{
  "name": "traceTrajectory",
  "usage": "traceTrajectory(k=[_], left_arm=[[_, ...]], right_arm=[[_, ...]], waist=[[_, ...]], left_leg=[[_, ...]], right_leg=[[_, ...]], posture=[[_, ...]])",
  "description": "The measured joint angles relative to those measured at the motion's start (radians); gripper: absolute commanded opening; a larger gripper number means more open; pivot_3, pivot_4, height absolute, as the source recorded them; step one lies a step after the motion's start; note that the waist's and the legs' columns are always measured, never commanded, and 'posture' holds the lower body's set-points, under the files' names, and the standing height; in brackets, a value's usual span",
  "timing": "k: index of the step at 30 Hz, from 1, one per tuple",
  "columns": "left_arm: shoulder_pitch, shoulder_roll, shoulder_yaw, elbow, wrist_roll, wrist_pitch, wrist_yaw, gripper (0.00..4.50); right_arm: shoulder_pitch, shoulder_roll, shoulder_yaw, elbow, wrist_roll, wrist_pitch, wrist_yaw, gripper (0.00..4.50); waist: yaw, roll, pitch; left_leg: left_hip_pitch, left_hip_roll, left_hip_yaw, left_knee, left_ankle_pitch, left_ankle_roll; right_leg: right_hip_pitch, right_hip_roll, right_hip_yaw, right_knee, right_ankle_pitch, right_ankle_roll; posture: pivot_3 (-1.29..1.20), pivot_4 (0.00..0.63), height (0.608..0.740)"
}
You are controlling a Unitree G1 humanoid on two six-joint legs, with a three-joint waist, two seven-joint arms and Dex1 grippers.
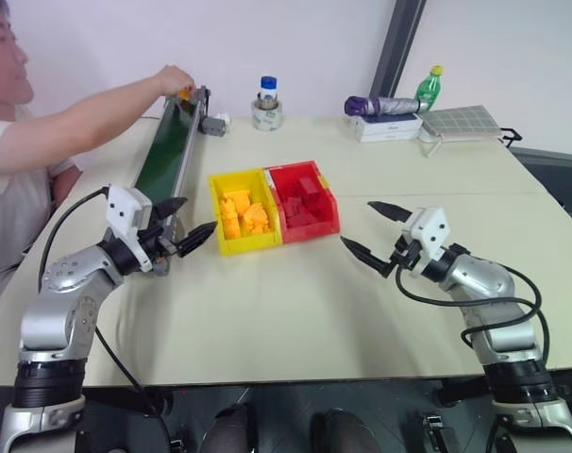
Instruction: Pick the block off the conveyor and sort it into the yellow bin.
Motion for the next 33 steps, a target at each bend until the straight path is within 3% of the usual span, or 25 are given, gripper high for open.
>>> traceTrajectory(k=[10, 16, 23, 28, 33], left_arm=[[-0.002, -0.012, 0.000, 0.000, -0.003, -0.003, 0.001, 4.45], [0.021, -0.028, 0.048, -0.003, 0.004, -0.098, 0.034, 4.45], [0.102, -0.079, 0.180, -0.033, 0.011, -0.150, 0.192, 4.45], [0.236, -0.177, 0.227, -0.094, 0.085, -0.198, 0.367, 4.45], [0.289, -0.197, 0.253, -0.162, 0.109, -0.213, 0.449, 4.45]], right_arm=[[0.000, 0.000, 0.000, 0.000, 0.000, 0.000, 0.000, 4.50], [0.000, 0.000, 0.000, 0.001, 0.001, -0.001, 0.000, 4.50], [-0.009, 0.023, -0.004, 0.002, 0.034, 0.007, 0.000, 4.50], [-0.022, 0.042, -0.009, 0.002, 0.062, 0.013, 0.003, 4.50], [-0.023, 0.048, -0.009, 0.002, 0.060, 0.013, 0.008, 4.50]], waist=[[0.000, 0.000, 0.000], [0.000, 0.000, 0.000], [-0.002, 0.000, 0.000], [0.000, 0.000, 0.000], [0.003, 0.000, 0.000]], left_leg=[[0.000, 0.000, 0.000, 0.000, 0.000, 0.001], [0.000, 0.000, 0.001, 0.000, 0.000, 0.001], [0.000, 0.001, 0.002, 0.000, 0.000, 0.001], [0.000, 0.001, 0.002, 0.000, -0.001, 0.000], [0.000, 0.001, 0.003, 0.000, -0.001, -0.001]], right_leg=[[0.000, 0.000, 0.000, 0.000, 0.000, 0.000], [0.000, 0.000, 0.001, 0.000, 0.000, 0.000], [0.000, 0.000, 0.001, 0.000, 0.001, 0.001], [-0.001, 0.000, 0.002, 0.000, 0.001, 0.002], [-0.001, -0.001, 0.002, -0.001, 0.001, -0.002]], posture=[[0.00, 0.150, 0.740], [0.00, 0.150, 0.740], [0.00, 0.150, 0.740], [0.00, 0.150, 0.740], [0.00, 0.150, 0.740]])
